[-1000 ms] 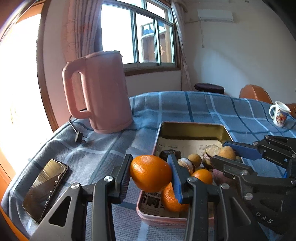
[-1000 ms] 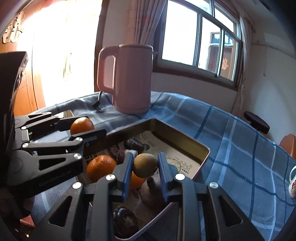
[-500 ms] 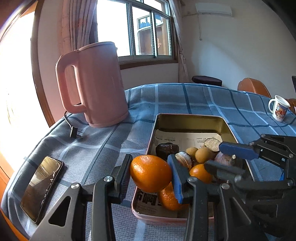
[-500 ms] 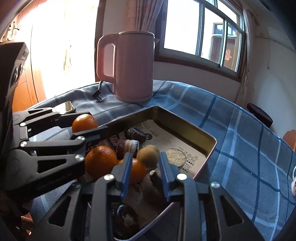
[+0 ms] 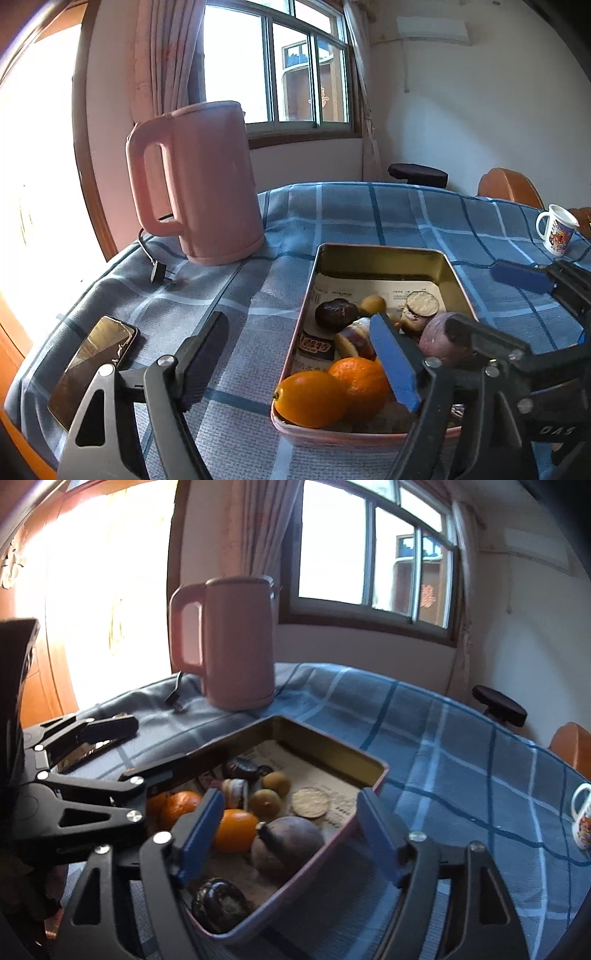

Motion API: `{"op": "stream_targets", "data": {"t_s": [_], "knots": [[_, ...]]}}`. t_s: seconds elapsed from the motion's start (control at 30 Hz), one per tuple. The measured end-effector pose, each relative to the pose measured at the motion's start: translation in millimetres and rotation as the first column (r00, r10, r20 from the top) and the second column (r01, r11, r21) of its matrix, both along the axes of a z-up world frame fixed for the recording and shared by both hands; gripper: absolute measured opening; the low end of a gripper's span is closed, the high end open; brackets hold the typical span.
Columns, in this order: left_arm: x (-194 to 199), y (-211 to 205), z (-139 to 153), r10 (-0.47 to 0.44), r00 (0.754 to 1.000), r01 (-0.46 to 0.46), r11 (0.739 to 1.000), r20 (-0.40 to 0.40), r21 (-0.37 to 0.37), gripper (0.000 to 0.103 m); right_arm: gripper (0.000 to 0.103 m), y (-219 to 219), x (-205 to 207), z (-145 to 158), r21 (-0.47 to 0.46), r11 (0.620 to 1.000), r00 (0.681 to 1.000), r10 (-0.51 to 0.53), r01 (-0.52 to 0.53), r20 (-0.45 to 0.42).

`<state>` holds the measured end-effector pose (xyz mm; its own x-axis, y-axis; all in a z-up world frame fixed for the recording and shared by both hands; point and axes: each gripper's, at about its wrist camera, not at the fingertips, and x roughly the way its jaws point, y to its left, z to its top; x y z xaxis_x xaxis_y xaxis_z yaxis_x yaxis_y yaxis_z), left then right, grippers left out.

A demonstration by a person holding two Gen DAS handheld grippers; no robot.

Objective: Organize fruits

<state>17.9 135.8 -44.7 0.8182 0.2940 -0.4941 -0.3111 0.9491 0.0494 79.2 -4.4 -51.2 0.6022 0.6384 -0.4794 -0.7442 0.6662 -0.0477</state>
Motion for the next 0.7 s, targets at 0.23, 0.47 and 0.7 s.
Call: {"op": "stream_targets", "data": {"t_s": [0.23,0.47,0.7], "knots": [[-4,-6,8,-0.005,1.0,0.005,1.0,0.021,-0.003,0.08,0.09,-24,0,10,0.04,0.997,0.998,-0.066,0.065,0.01],[-9,-11,15,-0.009,0.999,0.01,1.0,0.041,-0.007,0.08,0.096,-38,-2,14,0.058,0.993,0.994,-0.108,0.107,0.015],[-12,-14,17,-0.016,0.999,0.016,1.0,0.047,-0.006,0.08,0.099,-48,-7,20,0.069,0.988,0.99,-0.139,0.137,0.029]]}}
